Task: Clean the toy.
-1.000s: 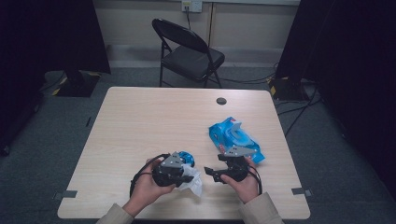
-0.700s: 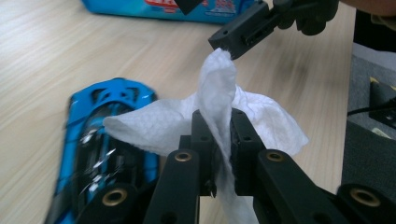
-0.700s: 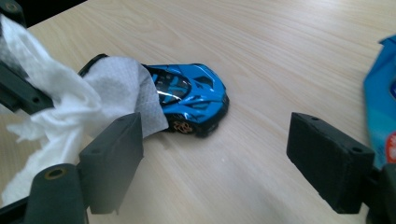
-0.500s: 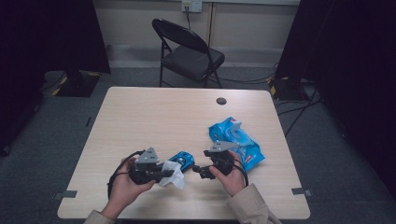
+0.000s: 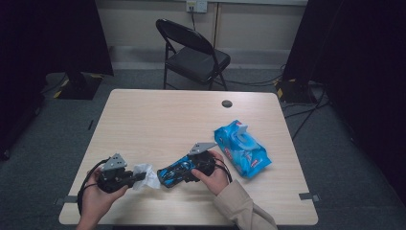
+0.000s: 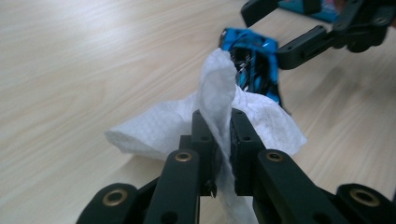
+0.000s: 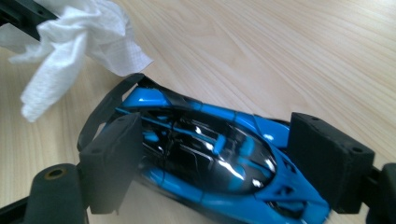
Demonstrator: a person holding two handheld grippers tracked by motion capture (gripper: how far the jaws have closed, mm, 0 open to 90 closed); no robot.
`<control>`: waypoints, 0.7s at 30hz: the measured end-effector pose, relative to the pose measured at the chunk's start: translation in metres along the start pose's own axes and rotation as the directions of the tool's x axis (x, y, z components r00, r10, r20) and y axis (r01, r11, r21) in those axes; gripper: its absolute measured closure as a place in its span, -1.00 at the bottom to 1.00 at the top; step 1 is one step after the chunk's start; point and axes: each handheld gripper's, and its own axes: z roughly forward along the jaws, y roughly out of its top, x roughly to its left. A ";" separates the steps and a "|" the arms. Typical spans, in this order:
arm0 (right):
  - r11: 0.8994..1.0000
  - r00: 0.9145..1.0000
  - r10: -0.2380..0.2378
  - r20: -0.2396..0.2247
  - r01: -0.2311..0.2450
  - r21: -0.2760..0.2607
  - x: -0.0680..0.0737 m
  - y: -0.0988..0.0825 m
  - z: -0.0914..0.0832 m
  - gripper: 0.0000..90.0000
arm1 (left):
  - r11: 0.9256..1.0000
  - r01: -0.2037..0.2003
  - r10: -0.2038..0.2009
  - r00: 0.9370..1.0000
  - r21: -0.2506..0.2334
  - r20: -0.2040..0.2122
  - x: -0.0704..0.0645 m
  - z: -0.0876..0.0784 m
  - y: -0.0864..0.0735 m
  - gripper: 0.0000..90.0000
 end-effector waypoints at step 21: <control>0.999 0.999 -0.049 0.024 0.048 0.019 0.007 -0.006 0.013 -0.67 | 0.997 -0.004 0.006 1.000 0.080 -0.018 -0.004 0.058 -0.013 0.83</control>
